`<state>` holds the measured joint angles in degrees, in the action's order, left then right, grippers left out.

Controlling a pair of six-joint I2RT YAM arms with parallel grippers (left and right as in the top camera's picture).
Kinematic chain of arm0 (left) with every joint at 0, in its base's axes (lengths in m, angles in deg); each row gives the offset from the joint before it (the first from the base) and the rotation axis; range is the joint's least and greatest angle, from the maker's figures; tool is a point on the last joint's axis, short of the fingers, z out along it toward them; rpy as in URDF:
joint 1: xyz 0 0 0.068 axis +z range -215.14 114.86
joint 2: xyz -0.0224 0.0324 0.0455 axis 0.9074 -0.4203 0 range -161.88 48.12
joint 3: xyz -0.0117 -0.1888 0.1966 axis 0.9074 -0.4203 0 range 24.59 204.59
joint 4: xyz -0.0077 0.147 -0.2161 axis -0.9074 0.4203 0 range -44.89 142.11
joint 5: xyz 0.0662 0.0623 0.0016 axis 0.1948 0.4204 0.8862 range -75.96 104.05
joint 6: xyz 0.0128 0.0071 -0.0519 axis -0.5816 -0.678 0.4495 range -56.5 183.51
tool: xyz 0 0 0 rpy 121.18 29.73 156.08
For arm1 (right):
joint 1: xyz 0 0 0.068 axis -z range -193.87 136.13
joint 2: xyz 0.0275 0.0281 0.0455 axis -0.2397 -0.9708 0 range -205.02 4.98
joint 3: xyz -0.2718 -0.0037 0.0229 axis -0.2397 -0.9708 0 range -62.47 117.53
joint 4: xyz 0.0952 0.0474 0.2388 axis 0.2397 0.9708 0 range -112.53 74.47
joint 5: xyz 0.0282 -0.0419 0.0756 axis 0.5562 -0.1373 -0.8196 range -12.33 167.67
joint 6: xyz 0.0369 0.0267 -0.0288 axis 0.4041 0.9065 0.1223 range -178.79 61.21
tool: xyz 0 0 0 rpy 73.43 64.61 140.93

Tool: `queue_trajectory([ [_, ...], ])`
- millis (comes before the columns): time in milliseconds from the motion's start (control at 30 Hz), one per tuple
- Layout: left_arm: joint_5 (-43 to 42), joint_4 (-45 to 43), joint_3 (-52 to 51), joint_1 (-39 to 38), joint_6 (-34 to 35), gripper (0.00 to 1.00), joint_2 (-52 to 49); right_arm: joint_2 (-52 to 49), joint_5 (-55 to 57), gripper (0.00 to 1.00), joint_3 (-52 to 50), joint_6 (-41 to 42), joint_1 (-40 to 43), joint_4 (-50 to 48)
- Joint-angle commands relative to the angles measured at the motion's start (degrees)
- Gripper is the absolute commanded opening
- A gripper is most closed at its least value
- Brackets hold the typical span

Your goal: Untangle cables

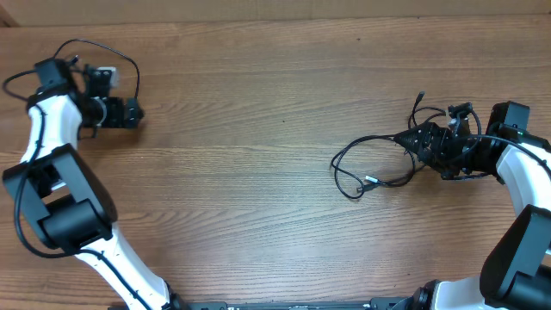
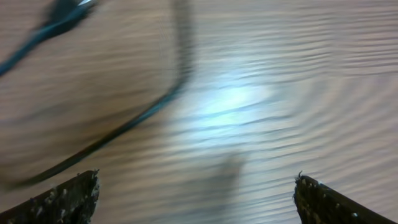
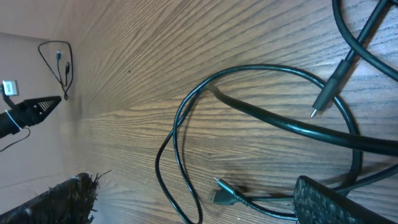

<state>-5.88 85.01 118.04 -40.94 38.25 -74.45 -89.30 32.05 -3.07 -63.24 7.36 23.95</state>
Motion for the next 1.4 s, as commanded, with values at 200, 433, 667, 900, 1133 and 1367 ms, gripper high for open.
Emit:
queue_trajectory([
  [200,8.9,-7.2,0.2,-17.3,-7.3,1.0,-0.1,-0.2,-0.3,1.0,0.2,0.1,-0.4,-0.9],
  [433,13.9,-14.0,0.2,-22.9,-4.7,1.0,-4.2,-0.2,-0.3,1.0,0.2,0.1,-0.4,-0.9],
  [667,15.9,-15.6,0.2,-20.9,-2.8,1.0,-8.4,-0.2,-0.3,1.0,0.2,0.1,-0.4,-0.9],
  [900,16.1,-15.9,0.2,-14.8,-1.2,1.0,-12.1,-0.2,-0.3,1.0,0.2,0.1,-0.4,-0.5],
  [1133,15.4,-15.8,0.1,-6.5,-1.0,1.0,-12.2,-0.2,-0.3,1.0,0.2,0.1,-0.4,-0.5],
  [1367,15.5,-16.0,0.1,2.8,3.4,1.0,-13.6,-0.2,-0.3,1.0,0.2,0.1,-0.4,0.2],
])
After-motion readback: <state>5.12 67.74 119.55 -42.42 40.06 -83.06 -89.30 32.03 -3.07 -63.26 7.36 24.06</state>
